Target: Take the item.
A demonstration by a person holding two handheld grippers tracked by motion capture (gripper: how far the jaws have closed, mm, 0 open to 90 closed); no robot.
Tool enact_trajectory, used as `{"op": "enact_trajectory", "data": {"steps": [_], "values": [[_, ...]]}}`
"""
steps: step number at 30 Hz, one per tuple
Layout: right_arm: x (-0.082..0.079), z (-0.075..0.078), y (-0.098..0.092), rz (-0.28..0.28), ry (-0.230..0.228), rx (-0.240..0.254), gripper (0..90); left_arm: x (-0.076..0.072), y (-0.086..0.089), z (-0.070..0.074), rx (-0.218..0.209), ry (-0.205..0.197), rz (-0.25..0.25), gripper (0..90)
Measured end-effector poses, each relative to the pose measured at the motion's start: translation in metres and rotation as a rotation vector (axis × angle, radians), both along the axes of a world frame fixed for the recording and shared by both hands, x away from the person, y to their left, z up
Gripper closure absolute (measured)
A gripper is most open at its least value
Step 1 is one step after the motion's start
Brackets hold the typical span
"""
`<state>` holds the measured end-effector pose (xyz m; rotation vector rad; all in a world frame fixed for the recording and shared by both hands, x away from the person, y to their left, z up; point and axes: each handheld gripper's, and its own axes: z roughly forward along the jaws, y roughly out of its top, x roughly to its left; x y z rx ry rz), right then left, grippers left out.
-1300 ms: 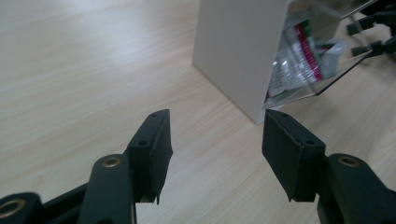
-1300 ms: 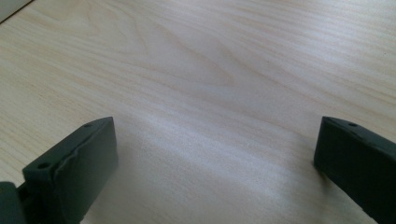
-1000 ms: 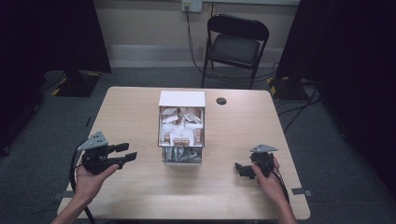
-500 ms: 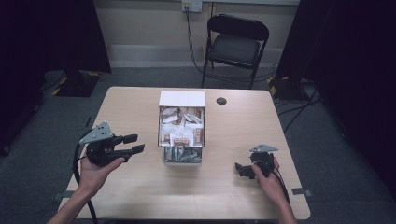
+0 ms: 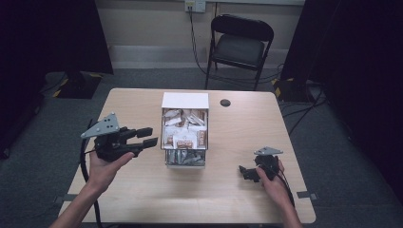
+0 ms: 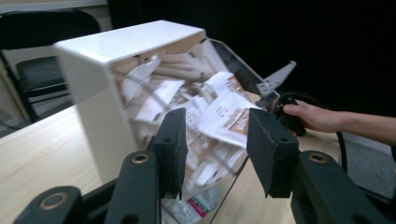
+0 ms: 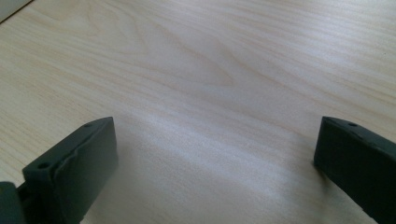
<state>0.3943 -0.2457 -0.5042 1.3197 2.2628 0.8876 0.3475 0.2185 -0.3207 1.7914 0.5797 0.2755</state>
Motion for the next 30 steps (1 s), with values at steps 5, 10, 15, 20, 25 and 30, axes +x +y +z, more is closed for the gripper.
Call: {"op": "enact_trajectory", "data": {"steps": [5, 10, 15, 20, 25, 30], "values": [[0.0, 0.0, 0.0, 0.0, 0.0, 0.0, 0.0, 0.008, -0.022, 0.005, 0.015, 0.015, -0.079, 59.6], [0.0, 0.0, 0.0, 0.0, 0.0, 0.0, 0.0, 0.017, -0.041, 0.007, 0.046, 0.032, -0.102, 58.5], [0.0, 0.0, 0.0, 0.0, 0.0, 0.0, 0.0, 0.024, -0.057, 0.004, 0.075, 0.026, -0.138, 55.2], [0.0, 0.0, 0.0, 0.0, 0.0, 0.0, 0.0, 0.029, -0.067, -0.001, 0.115, 0.034, -0.14, 57.1], [0.0, 0.0, 0.0, 0.0, 0.0, 0.0, 0.0, 0.029, -0.071, -0.005, 0.162, 0.031, -0.15, 61.0], [0.0, 0.0, 0.0, 0.0, 0.0, 0.0, 0.0, 0.031, -0.073, -0.008, 0.196, 0.037, -0.17, 64.7]]}}
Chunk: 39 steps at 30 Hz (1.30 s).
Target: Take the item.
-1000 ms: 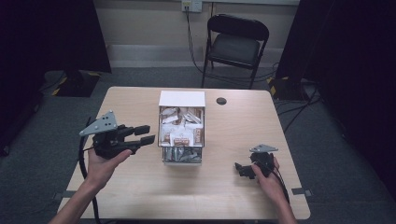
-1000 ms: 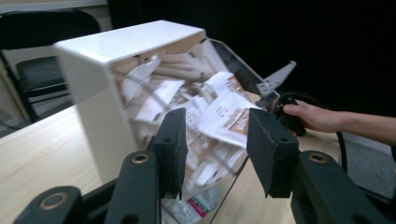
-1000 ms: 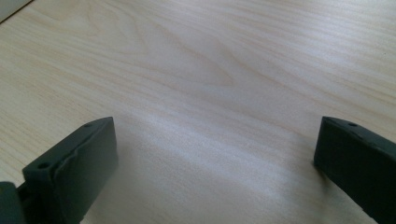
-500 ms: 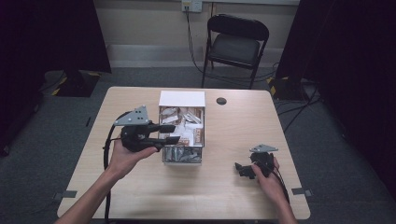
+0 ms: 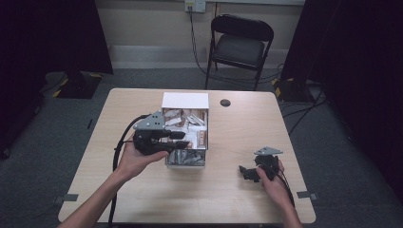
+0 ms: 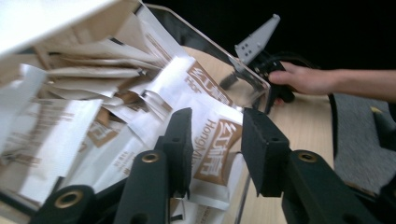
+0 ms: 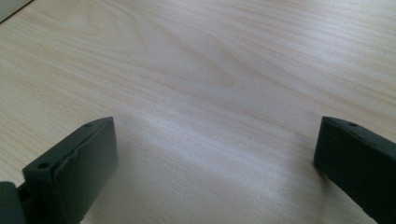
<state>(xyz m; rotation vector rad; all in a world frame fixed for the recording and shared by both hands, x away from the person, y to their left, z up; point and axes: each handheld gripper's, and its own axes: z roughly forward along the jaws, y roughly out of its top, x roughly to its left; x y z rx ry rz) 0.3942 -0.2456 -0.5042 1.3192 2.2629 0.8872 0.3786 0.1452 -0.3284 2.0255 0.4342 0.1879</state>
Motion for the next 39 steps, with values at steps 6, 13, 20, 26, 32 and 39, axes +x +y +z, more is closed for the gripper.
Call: {"op": "enact_trajectory", "data": {"steps": [6, 13, 20, 26, 32, 39], "values": [[0.0, 0.0, 0.0, -0.001, 0.001, 0.001, 0.0, 0.003, 0.0, -0.002, 0.005, 0.005, 0.017, 62.8], [0.0, 0.0, 0.0, -0.001, 0.001, 0.001, 0.0, 0.004, 0.001, -0.005, 0.05, -0.013, 0.027, 68.7], [0.0, 0.0, 0.0, -0.001, 0.001, 0.001, 0.0, 0.005, 0.004, -0.007, 0.046, -0.021, 0.015, 83.2], [0.0, 0.0, 0.0, -0.001, 0.001, 0.001, 0.0, 0.005, 0.006, -0.009, -0.001, 0.002, 0.01, 87.0], [0.0, 0.0, 0.0, -0.001, 0.0, 0.0, 0.0, 0.006, 0.008, -0.009, -0.041, 0.031, 0.0, 88.8], [0.0, 0.0, 0.0, -0.002, 0.001, 0.0, 0.0, 0.007, 0.012, -0.008, -0.087, 0.051, -0.004, 88.9]]}}
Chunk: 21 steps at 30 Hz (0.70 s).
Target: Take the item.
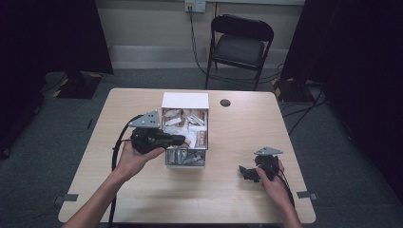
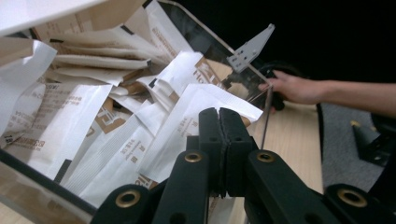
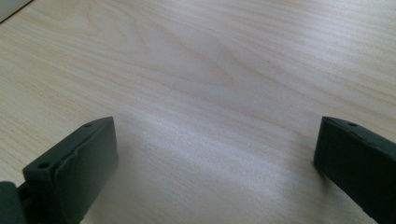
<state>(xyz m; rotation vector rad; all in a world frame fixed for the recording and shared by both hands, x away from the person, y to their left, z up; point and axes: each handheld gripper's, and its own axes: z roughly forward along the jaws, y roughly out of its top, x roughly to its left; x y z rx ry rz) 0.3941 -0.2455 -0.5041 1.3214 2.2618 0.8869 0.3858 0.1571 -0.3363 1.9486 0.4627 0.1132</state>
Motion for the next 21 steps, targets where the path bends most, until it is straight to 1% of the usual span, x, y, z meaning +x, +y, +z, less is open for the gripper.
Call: {"op": "enact_trajectory", "data": {"steps": [1, 5, 9, 11, 21], "values": [[0.0, 0.0, 0.0, 0.0, 0.001, 0.0, 0.0, -0.001, 0.0, 0.001, 0.003, -0.006, 0.005, 88.9], [0.0, 0.0, 0.0, 0.0, 0.001, 0.0, 0.0, -0.002, 0.001, 0.002, -0.009, -0.006, 0.002, 88.9], [0.0, 0.0, 0.0, 0.0, 0.0, 0.0, 0.0, -0.006, -0.001, 0.007, -0.008, -0.029, -0.003, 89.1], [0.0, 0.0, 0.0, 0.0, 0.001, 0.0, 0.0, -0.008, -0.002, 0.009, -0.017, -0.035, -0.009, 89.1], [0.0, 0.0, 0.0, 0.0, 0.001, 0.0, 0.0, -0.011, 0.0, 0.016, -0.04, -0.047, -0.009, 89.1]]}}
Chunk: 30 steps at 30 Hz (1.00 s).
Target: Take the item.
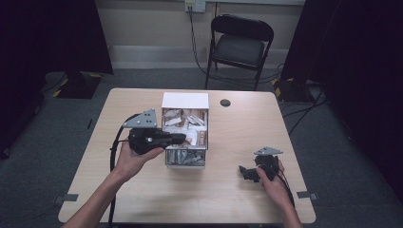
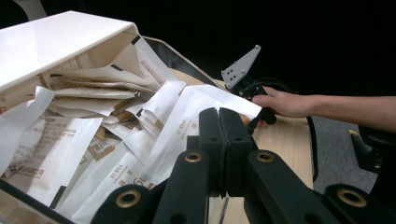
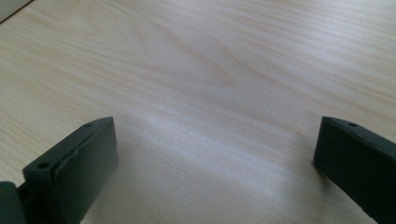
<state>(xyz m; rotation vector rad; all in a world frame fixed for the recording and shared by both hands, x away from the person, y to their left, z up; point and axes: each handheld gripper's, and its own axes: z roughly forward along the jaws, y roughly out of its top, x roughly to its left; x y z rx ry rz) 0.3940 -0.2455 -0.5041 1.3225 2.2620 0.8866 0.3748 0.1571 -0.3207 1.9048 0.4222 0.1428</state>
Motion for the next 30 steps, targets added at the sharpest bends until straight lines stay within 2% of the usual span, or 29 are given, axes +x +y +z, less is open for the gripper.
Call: {"op": "enact_trajectory", "data": {"steps": [16, 26, 30], "values": [[0.0, 0.0, 0.0, 0.0, 0.0, 0.0, 0.0, -0.018, 0.0, 0.019, -0.029, -0.052, -0.035, 89.1], [0.0, 0.0, 0.0, 0.0, -0.001, 0.0, 0.0, -0.02, 0.012, 0.026, -0.053, -0.066, -0.01, 89.1], [0.0, 0.0, 0.0, -0.001, 0.0, 0.0, 0.0, -0.022, 0.014, 0.026, -0.042, -0.069, -0.003, 89.1]]}}
